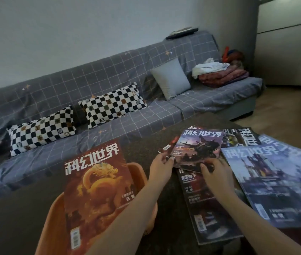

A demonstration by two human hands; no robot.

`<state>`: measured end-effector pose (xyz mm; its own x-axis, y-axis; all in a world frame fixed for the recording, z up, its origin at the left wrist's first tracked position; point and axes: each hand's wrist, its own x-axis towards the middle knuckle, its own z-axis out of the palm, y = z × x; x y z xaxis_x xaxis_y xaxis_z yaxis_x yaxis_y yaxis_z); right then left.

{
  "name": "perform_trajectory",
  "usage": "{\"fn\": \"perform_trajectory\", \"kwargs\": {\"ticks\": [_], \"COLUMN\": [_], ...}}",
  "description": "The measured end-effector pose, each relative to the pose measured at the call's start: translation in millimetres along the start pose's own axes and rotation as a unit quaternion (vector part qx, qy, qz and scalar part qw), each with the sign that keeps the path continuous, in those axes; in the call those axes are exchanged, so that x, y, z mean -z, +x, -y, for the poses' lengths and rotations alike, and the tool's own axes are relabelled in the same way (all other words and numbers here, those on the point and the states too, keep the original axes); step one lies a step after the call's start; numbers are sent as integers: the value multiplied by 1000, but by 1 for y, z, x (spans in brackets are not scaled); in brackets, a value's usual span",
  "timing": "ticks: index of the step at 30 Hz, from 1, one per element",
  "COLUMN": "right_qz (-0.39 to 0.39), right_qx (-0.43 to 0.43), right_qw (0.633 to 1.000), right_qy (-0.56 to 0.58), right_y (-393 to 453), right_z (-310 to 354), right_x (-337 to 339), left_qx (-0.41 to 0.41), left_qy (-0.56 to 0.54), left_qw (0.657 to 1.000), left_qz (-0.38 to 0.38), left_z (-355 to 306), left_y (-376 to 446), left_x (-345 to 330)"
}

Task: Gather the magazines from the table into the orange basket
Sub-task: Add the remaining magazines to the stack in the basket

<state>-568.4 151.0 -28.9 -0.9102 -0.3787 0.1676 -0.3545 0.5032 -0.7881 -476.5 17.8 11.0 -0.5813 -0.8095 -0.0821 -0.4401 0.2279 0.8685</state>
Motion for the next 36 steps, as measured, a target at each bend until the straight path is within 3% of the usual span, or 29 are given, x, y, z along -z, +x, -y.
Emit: {"fn": "perform_trajectory", "kwargs": {"ticks": [6, 13, 16, 18, 21, 25, 30, 36], "right_qz": [29, 38, 39, 41, 73, 148, 222, 253], "right_qx": [-73, -88, -112, -118, -145, -171, -159, -77], "right_qw": [996, 993, 991, 990, 985, 955, 889, 895], "right_qy": [46, 74, 67, 59, 67, 193, 367, 358], "right_y": [27, 46, 45, 39, 27, -11, -55, -91], "right_z": [-25, -33, -33, -31, -29, -15, 25, 77], "right_x": [-2, -11, -12, -9, -2, 20, 40, 23], "left_qx": [115, 129, 127, 116, 69, -33, -24, -24], "left_qy": [-8, 61, 7, -22, -28, -67, -201, -235], "left_qw": [991, 989, 992, 993, 997, 995, 974, 957], "left_qz": [68, 34, -3, 11, 14, -65, -103, -166], "left_z": [-2, 11, 11, 7, 1, 2, 25, 55], "left_y": [61, 91, 87, 80, 56, -12, -91, -136], "left_x": [-34, -47, -37, -30, -19, 17, 73, 131]}}
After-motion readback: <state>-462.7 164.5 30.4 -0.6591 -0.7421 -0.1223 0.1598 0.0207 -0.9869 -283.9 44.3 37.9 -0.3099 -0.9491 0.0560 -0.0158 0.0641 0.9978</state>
